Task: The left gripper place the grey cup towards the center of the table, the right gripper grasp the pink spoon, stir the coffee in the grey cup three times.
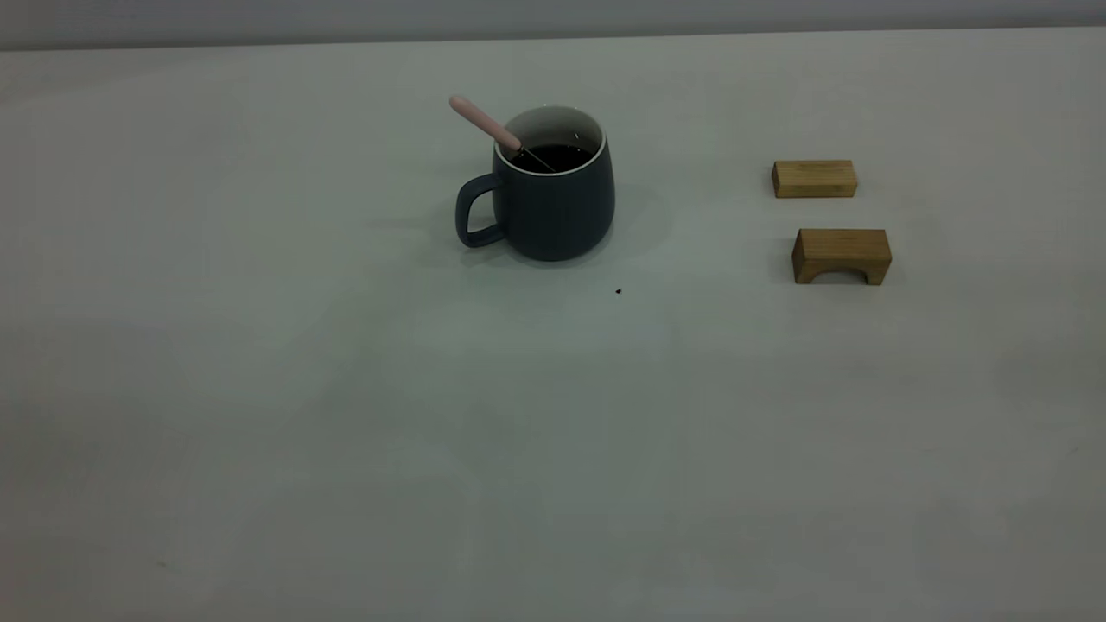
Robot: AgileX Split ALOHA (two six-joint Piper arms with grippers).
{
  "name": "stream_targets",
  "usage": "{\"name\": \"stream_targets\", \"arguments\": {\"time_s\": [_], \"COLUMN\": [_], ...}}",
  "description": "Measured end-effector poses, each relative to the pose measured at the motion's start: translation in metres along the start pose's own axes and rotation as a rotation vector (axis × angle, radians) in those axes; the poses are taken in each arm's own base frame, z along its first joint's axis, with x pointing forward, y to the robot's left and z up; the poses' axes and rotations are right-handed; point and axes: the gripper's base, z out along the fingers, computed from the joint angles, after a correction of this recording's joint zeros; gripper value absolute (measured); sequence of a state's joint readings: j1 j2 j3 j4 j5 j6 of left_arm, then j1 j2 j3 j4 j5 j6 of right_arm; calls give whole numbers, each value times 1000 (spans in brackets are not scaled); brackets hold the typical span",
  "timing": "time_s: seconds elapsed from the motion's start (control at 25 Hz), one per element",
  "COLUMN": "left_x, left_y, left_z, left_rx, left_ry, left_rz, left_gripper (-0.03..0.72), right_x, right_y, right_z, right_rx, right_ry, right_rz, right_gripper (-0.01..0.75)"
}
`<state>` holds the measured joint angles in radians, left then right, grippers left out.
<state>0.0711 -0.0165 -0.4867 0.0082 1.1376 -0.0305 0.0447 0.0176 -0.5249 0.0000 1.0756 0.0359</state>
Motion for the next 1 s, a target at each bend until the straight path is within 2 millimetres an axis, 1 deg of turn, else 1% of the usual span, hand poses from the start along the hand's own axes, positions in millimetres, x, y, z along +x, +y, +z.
{"name": "stream_targets", "arguments": {"time_s": [0.08,0.2,0.32,0.48,1.0], "left_x": [0,0,0,0,0], "left_y": [0,0,0,0,0], "left_z": [0,0,0,0,0], "left_rx": [0,0,0,0,0], "left_ry": [0,0,0,0,0], "left_rz": [0,0,0,0,0], "left_gripper": [567,567,567,567,567], "right_x": [6,7,14,14,15], "right_y": [0,-1,-5,-10,-12], "right_z": [6,7,8,7,7], "right_rx": [1,7,52,108,121], "right_ry": [32,42,108,123,125], "right_rz": [0,-4,-62,-103,-109], "right_gripper": [191,194,200,201,202]}}
